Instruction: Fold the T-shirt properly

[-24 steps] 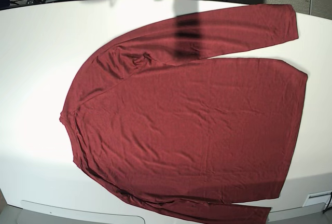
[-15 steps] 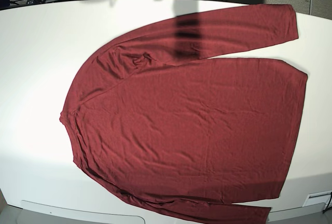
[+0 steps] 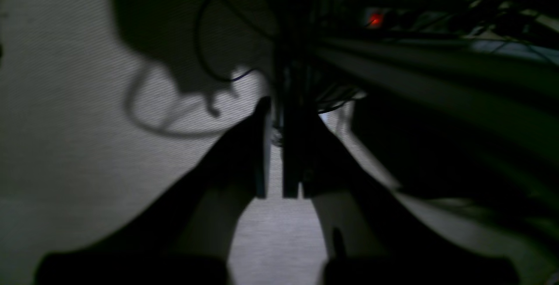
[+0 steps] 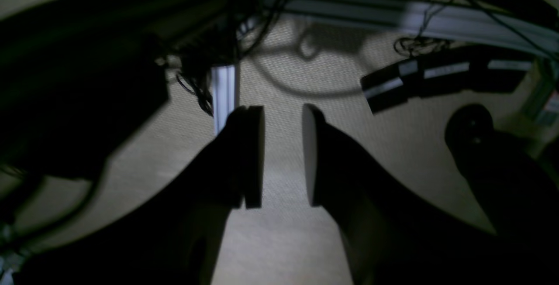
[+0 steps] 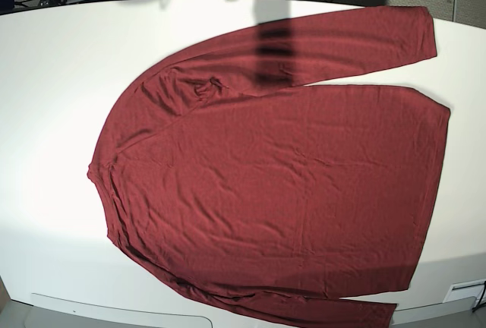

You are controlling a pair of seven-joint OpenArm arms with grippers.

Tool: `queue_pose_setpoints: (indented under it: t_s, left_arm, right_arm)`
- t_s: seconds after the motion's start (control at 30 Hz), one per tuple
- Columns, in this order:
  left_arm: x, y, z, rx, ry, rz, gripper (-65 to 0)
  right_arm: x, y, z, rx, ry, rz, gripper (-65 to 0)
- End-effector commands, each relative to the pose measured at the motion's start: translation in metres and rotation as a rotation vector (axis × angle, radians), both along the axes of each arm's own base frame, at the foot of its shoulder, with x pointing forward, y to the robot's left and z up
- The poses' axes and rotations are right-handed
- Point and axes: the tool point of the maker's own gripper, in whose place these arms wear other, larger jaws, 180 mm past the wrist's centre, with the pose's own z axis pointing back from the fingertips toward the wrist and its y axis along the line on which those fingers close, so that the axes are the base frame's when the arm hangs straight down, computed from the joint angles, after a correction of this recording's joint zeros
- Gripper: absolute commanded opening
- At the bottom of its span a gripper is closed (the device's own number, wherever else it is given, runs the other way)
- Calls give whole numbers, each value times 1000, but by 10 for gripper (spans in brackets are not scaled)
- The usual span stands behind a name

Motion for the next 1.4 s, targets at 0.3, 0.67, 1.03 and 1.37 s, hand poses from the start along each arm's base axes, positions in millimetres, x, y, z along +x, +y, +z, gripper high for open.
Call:
queue_pose_setpoints:
  t_s: [0.3, 0.67, 1.03, 1.37]
  left_arm:
    - [-34, 19, 16, 38, -17, -20, -595]
    - [-58, 35, 80, 91, -83, -86, -546]
    - [-48, 55, 156, 148, -149, -205, -546]
    - [-24, 74, 198, 279, -140, -477, -546]
  right_arm:
    - [-47, -19, 11, 74, 52, 37, -492]
    - [-98, -7, 62, 269, 26, 65, -492]
    - [-110, -40, 137, 251, -31, 172, -492]
    - [-102, -37, 197, 242, -22, 402, -492]
